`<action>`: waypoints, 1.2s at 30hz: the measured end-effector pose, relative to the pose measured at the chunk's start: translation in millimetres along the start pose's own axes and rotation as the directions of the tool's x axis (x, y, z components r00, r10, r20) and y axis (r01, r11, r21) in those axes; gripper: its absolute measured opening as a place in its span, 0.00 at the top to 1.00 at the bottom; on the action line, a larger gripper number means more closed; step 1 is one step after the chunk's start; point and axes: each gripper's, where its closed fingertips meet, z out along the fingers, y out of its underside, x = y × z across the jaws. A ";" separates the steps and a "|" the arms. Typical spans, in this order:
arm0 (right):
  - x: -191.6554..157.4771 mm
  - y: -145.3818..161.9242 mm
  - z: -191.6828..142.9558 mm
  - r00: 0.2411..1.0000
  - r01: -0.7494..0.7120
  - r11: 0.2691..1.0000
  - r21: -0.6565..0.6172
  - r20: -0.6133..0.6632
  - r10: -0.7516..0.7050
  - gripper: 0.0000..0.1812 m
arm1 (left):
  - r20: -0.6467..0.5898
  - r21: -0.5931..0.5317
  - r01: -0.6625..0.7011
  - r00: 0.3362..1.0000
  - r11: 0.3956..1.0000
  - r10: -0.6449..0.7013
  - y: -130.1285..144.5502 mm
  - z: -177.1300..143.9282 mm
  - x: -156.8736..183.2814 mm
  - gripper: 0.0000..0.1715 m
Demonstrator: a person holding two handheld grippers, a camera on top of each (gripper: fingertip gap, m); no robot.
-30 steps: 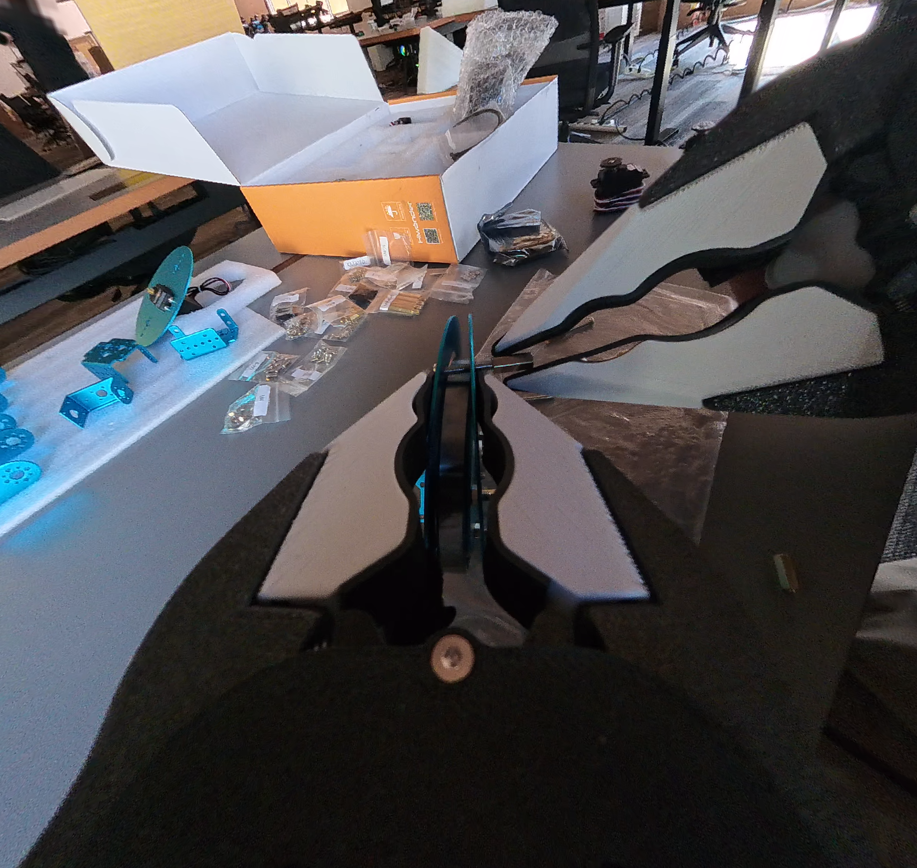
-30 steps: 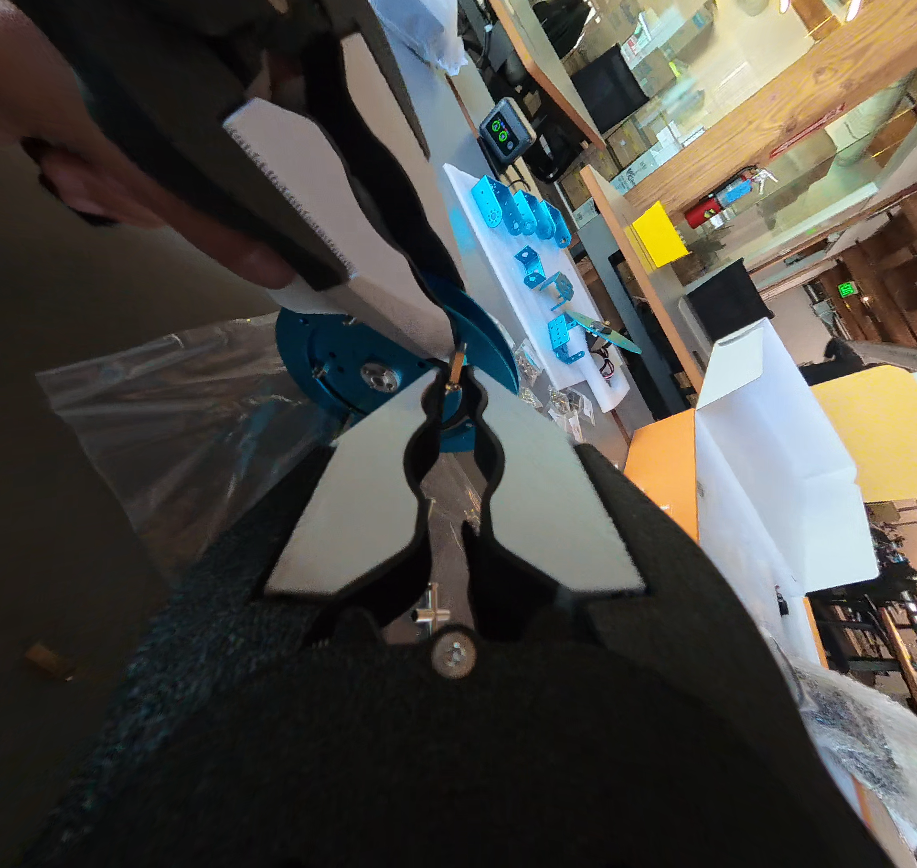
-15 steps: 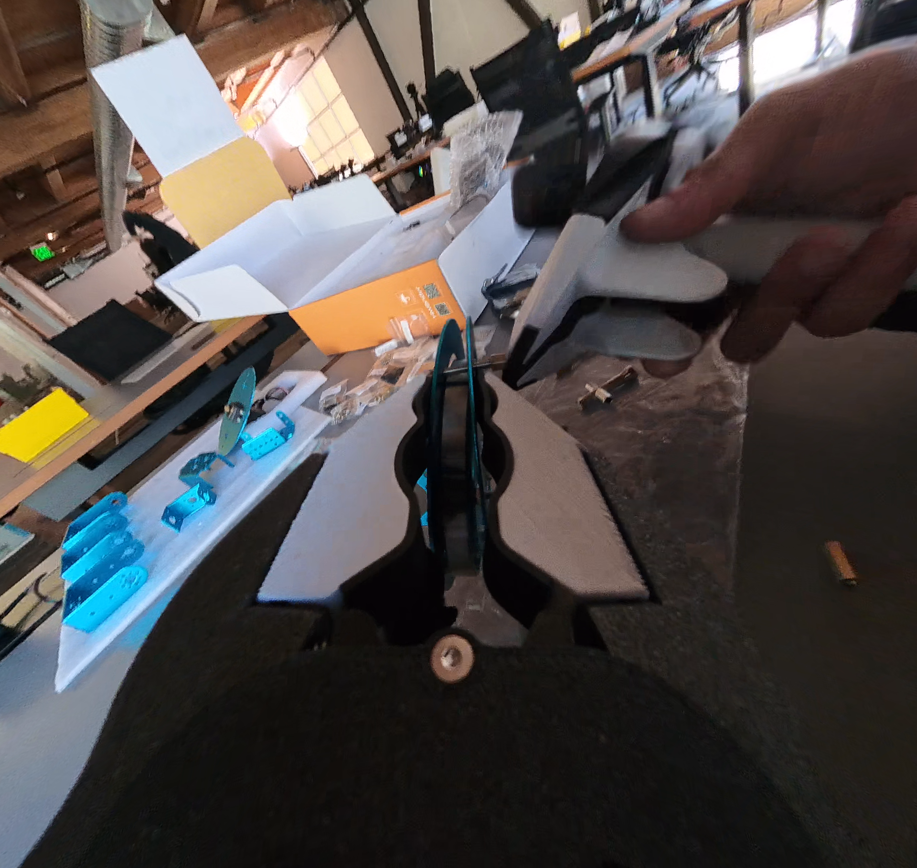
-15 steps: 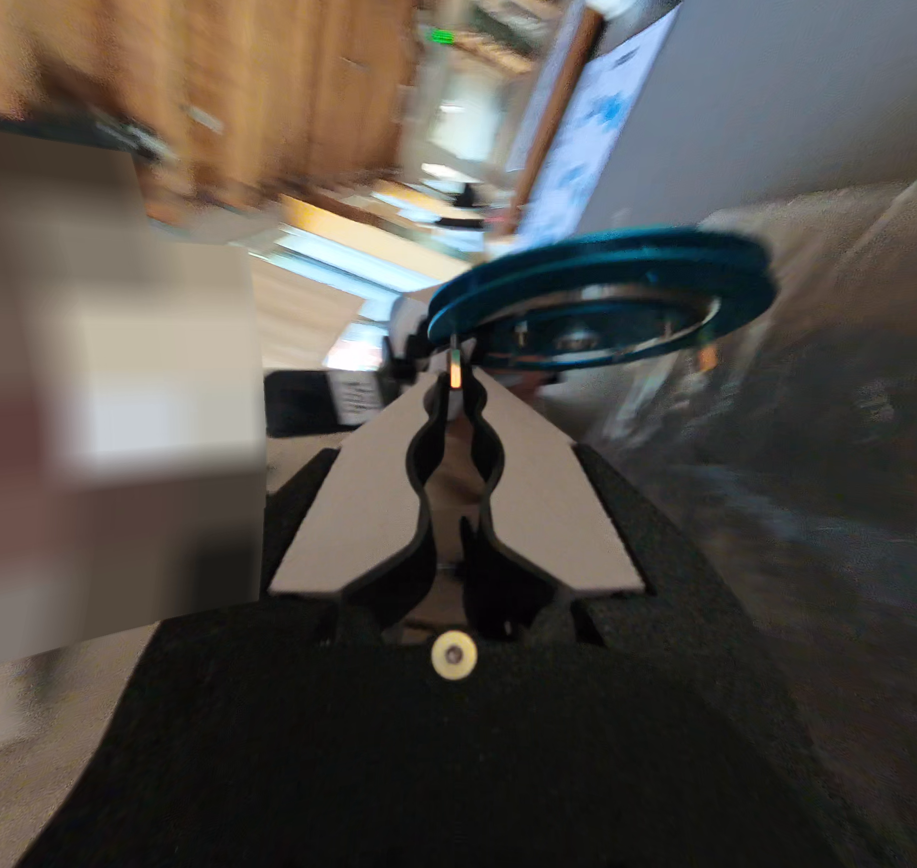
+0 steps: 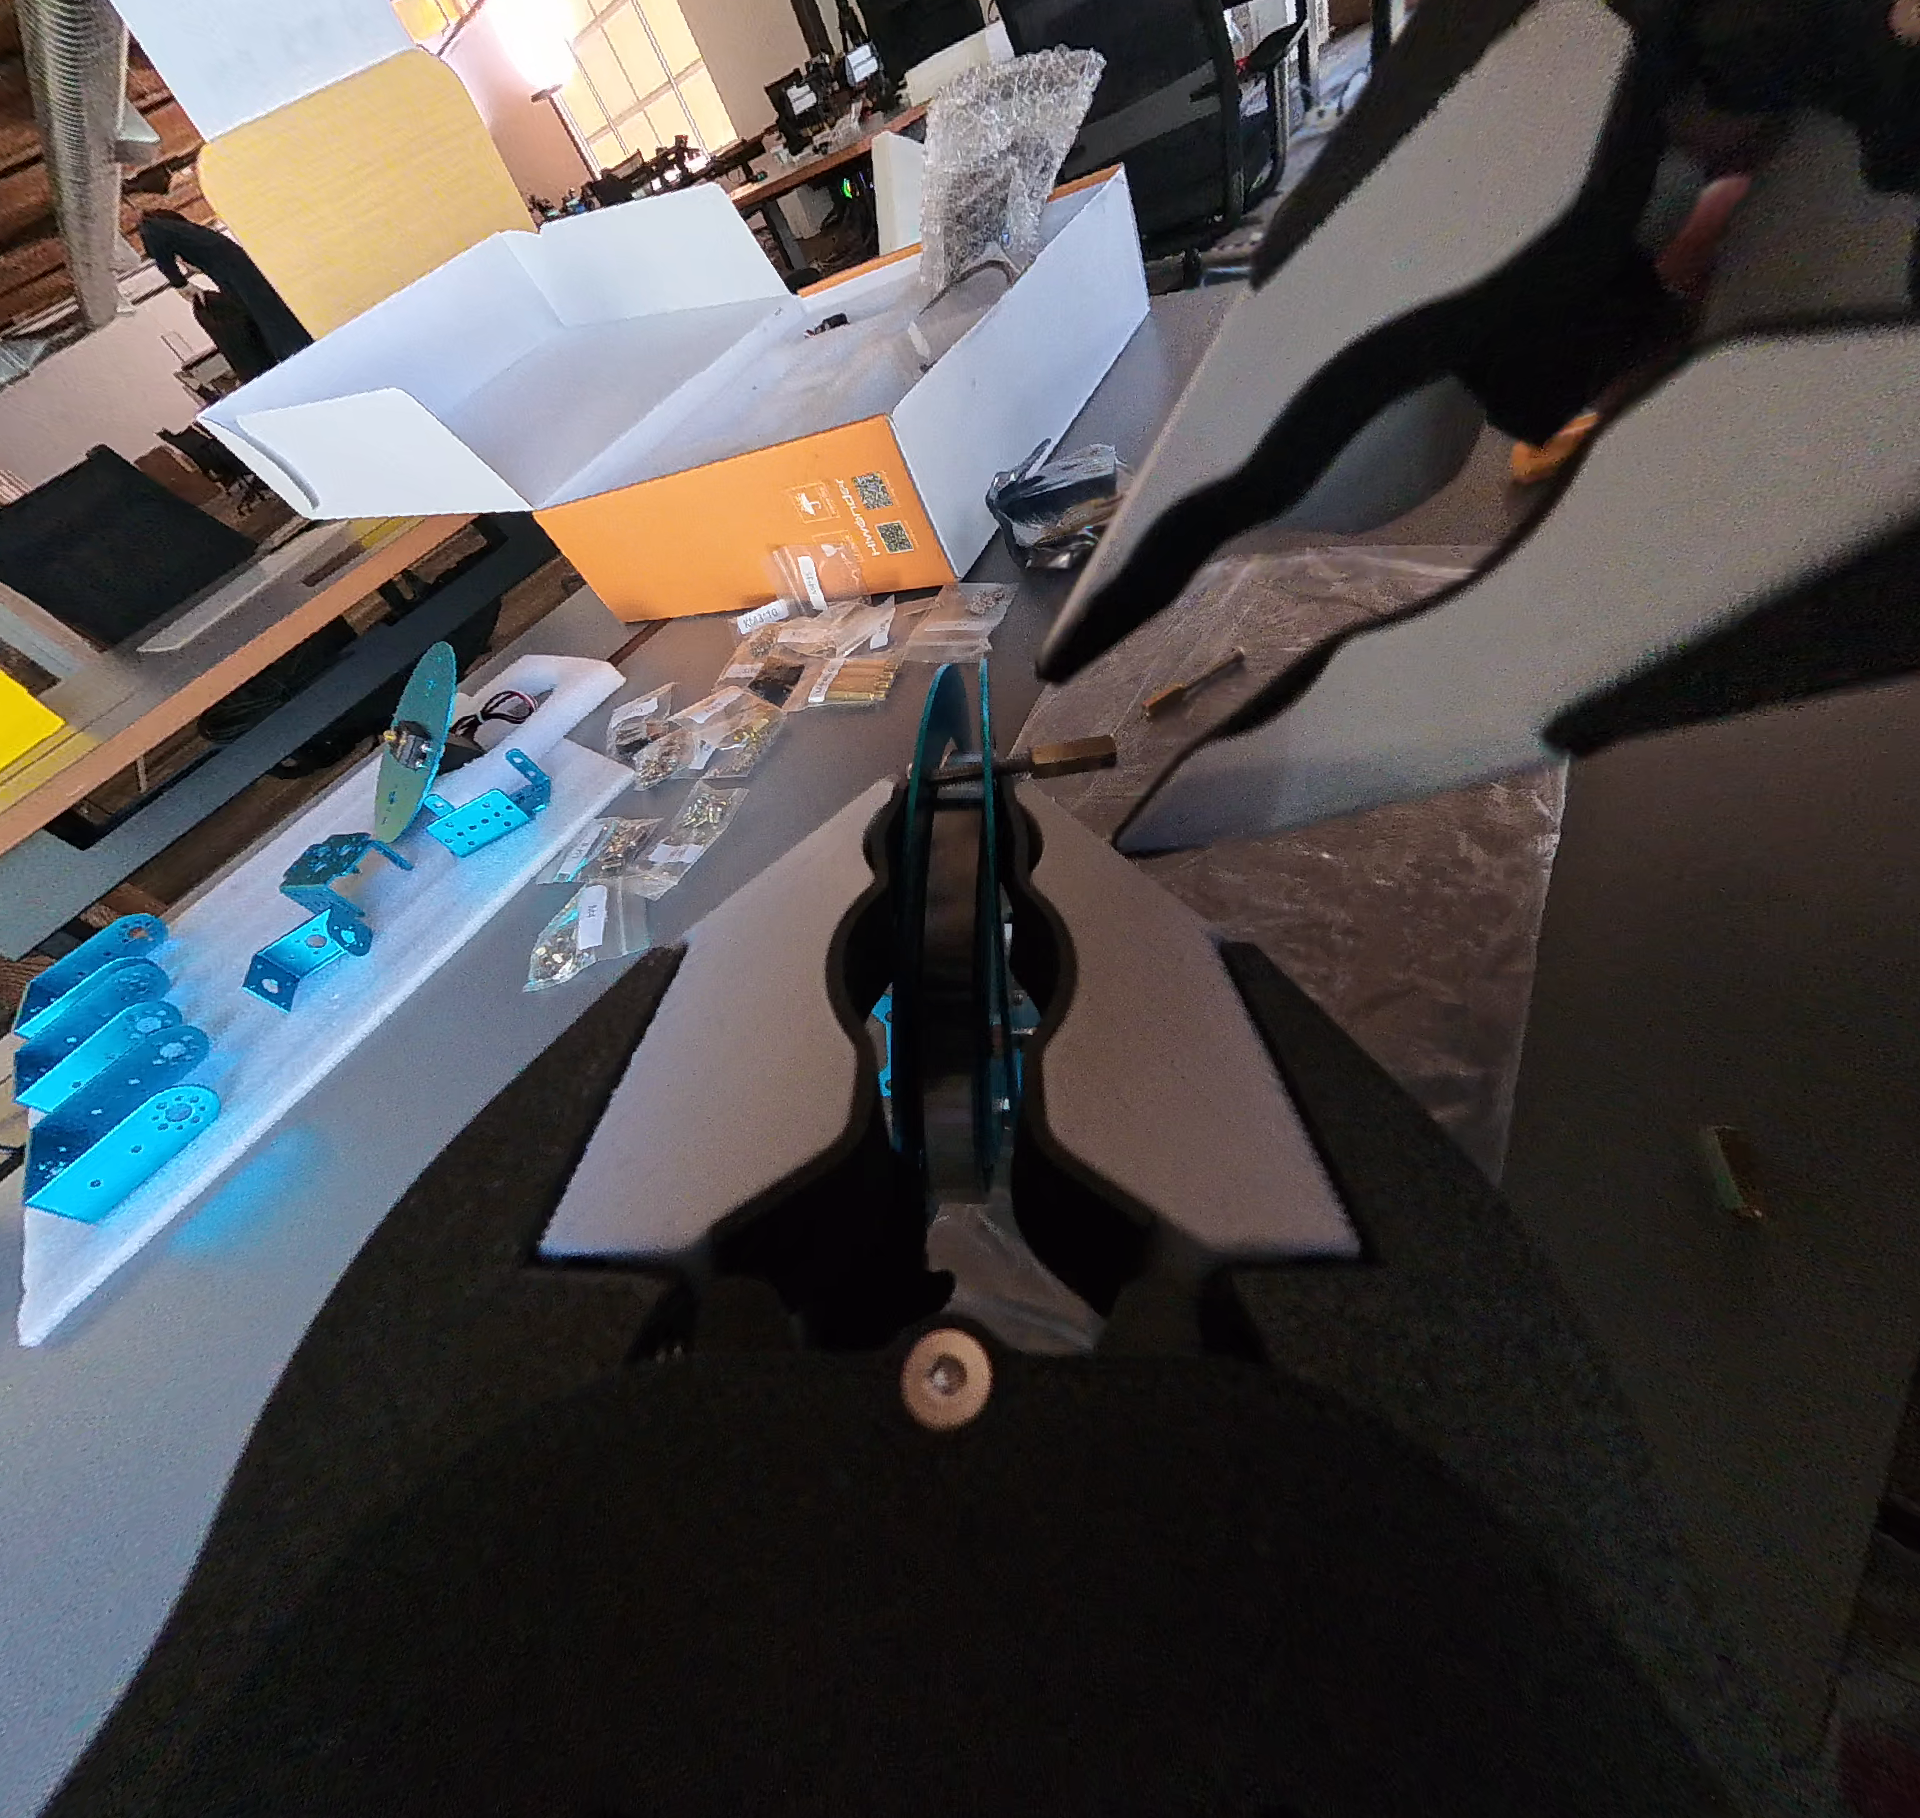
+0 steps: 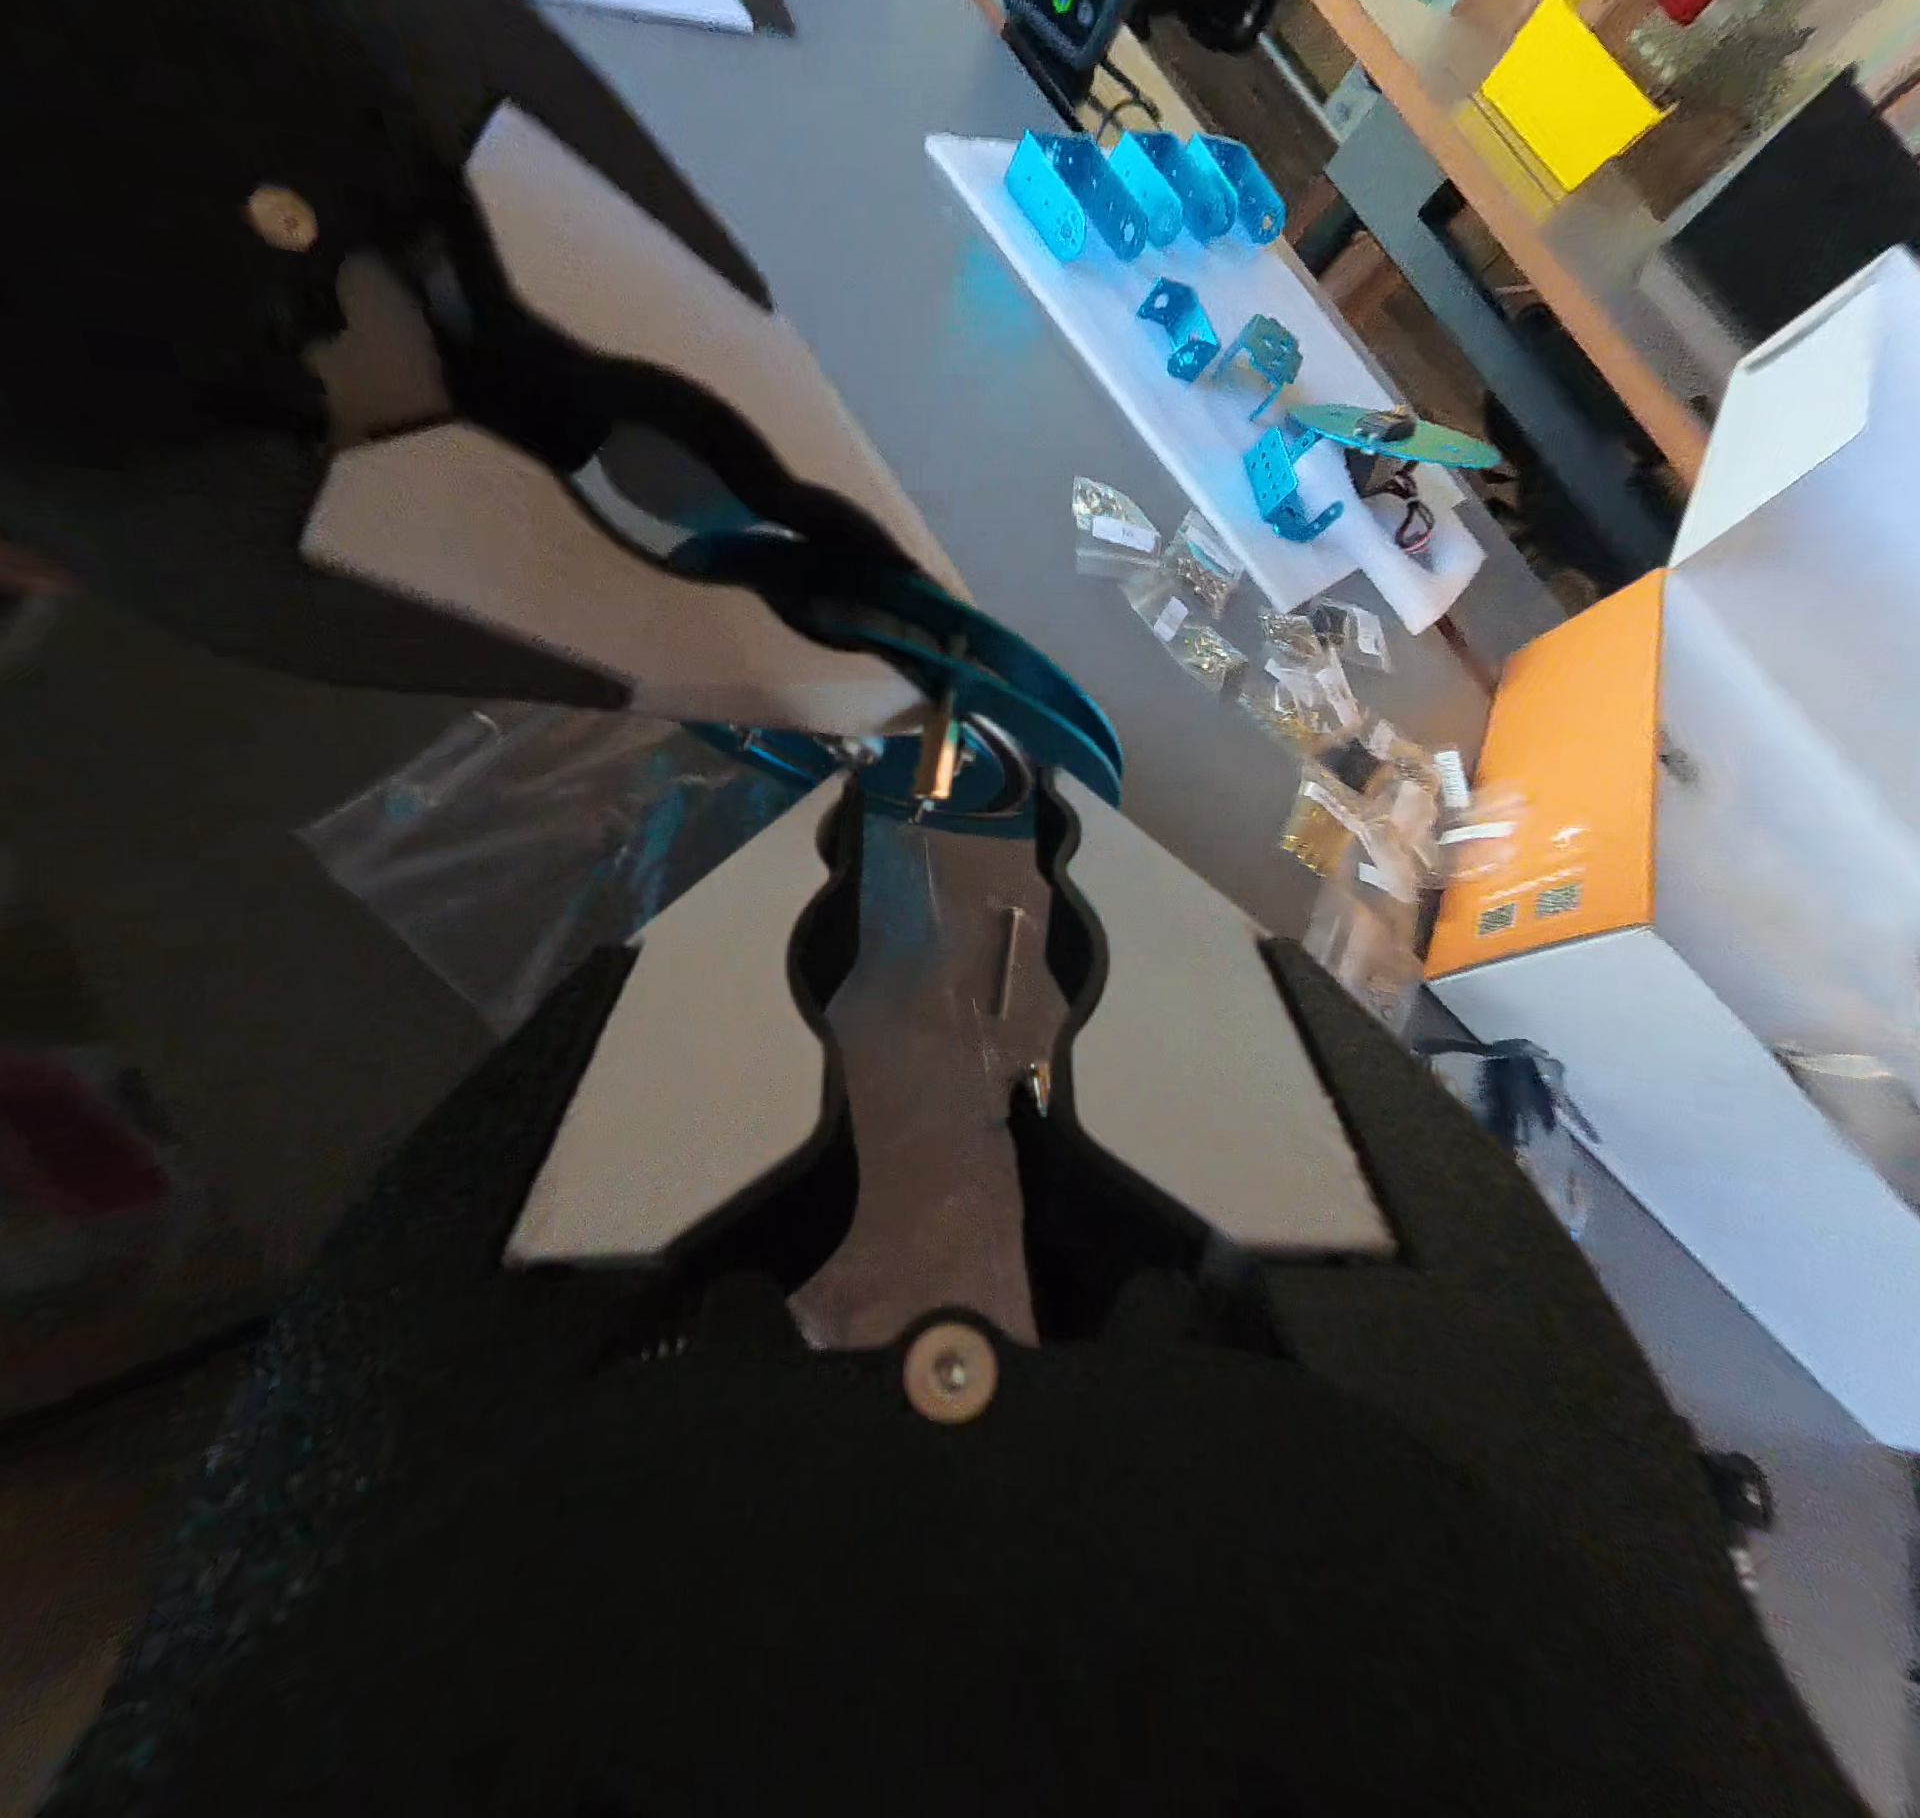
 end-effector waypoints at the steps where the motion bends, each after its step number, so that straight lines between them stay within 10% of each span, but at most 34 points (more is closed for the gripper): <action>1: -2.8 1.2 1.7 1.000 0.022 1.000 -0.017 -0.014 -0.022 0.85 | -0.001 -0.001 -0.003 1.000 1.000 0.003 0.0 -0.3 0.2 0.93; 7: -8.2 0.4 5.5 0.997 0.076 0.996 -0.054 -0.017 -0.077 0.96 | 0.003 0.025 -0.017 1.000 1.000 0.016 0.2 -4.8 3.6 0.93; 10: -16.6 -3.2 4.6 0.934 -0.254 0.966 -0.041 0.248 0.256 0.97 | 0.008 0.072 0.000 1.000 0.997 0.000 0.0 -9.9 3.4 0.93; 13: -25.2 -12.5 -4.4 0.436 -0.687 0.685 -0.240 0.618 0.654 0.98 | 0.032 0.118 -0.058 0.998 0.991 0.055 -6.8 -16.1 4.3 0.93; 17: -26.4 -27.3 -26.0 -0.409 -0.706 0.265 -0.656 0.684 0.604 0.98 | 0.047 0.192 -0.114 0.993 0.975 0.107 -23.8 -26.2 7.2 0.93; 19: -26.7 -29.1 -26.8 -0.522 -0.676 0.198 -0.710 0.651 0.552 0.98 | 0.078 0.172 -0.193 0.980 0.966 0.182 -24.0 -27.5 6.0 0.92; 21: -28.3 -30.0 -27.0 -0.361 -0.735 0.301 -0.608 0.726 0.586 0.97 | 0.077 0.173 -0.188 0.981 0.967 0.176 -24.5 -29.0 6.2 0.93; 24: -27.2 -25.7 -19.2 0.238 -0.756 0.608 -0.243 0.763 0.602 0.97 | 0.087 0.148 -0.201 0.978 0.968 0.190 -21.2 -27.1 5.3 0.93; 26: -23.7 -22.7 -15.4 0.643 -0.588 0.809 -0.011 0.601 0.476 0.93 | 0.094 0.130 -0.209 0.976 0.969 0.198 -18.7 -24.8 5.1 0.93; 28: -17.0 -20.8 -14.6 0.885 -0.357 0.928 0.105 0.356 0.300 0.87 | 0.074 0.126 -0.183 0.982 0.975 0.175 -16.2 -22.6 5.9 0.93; 31: -18.3 -16.0 -14.3 0.986 -0.092 0.993 0.078 0.143 0.081 0.96 | 0.060 0.122 -0.190 0.981 0.974 0.184 -14.4 -20.9 9.5 0.93; 36: -19.2 -13.4 -13.2 0.990 -0.026 0.999 0.033 0.138 0.021 0.95 | 0.032 0.127 -0.158 0.987 0.979 0.156 -11.8 -20.5 11.0 0.93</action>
